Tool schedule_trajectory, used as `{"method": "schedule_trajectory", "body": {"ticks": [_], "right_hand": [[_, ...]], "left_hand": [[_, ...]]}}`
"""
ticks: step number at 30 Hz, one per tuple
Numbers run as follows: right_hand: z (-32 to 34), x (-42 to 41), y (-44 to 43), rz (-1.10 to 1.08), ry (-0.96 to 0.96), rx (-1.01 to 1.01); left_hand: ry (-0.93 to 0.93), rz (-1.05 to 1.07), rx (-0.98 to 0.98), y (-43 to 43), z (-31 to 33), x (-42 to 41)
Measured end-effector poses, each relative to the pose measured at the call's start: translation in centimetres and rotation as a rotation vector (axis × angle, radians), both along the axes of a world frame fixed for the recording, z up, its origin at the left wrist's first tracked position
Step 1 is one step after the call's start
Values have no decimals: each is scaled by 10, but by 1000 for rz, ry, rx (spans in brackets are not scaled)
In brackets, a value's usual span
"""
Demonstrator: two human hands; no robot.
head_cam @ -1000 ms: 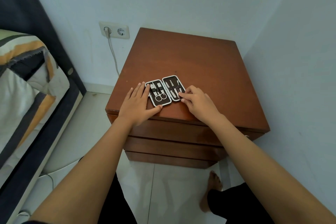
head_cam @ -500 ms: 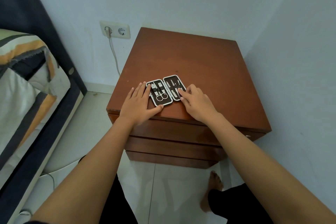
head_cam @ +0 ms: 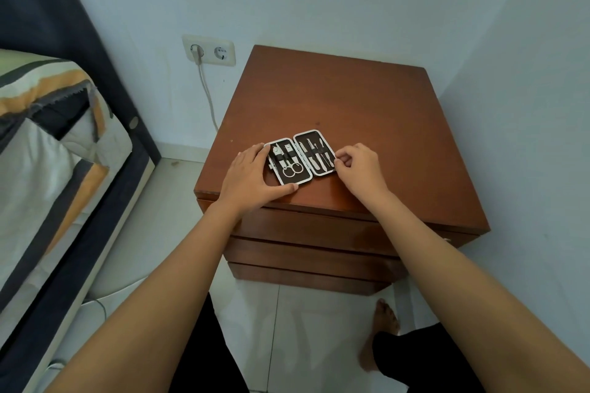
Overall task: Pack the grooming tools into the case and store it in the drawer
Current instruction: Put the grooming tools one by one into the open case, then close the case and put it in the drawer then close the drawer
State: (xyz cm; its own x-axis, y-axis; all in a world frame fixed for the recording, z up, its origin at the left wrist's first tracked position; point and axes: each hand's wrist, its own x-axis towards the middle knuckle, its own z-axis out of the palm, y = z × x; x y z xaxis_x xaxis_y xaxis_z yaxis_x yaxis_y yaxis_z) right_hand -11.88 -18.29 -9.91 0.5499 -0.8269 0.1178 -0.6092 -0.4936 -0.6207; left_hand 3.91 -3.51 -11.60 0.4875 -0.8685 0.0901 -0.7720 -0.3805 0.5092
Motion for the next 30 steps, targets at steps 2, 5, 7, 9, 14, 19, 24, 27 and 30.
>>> {"method": "schedule_trajectory", "body": {"ticks": [2, 5, 7, 9, 14, 19, 24, 27, 30], "right_hand": [[1, 5, -2, -20, 20, -12], [5, 6, -9, -11, 65, -54], [9, 4, -15, 8, 43, -107], [16, 0, -17, 48, -13, -165], [27, -23, 2, 233, -111, -336], [-3, -50, 26, 356, -22, -371], [-8, -41, 33, 160, -124, -227], [-8, -35, 33, 100, -128, -185], [-7, -35, 30, 96, -105, -187]], "left_hand": [[3, 6, -13, 1, 2, -1], [-18, -19, -13, 5, 3, -4], [-31, -75, -32, 5, 3, -9], [-7, -109, -73, 3, 1, -17], [25, 22, -184, -8, -4, -38], [-15, 150, -195, -16, -6, -47], [25, 137, -226, -12, -6, -50], [4, 165, -217, -13, -5, -52], [-33, 170, -179, -13, -6, -54]]}}
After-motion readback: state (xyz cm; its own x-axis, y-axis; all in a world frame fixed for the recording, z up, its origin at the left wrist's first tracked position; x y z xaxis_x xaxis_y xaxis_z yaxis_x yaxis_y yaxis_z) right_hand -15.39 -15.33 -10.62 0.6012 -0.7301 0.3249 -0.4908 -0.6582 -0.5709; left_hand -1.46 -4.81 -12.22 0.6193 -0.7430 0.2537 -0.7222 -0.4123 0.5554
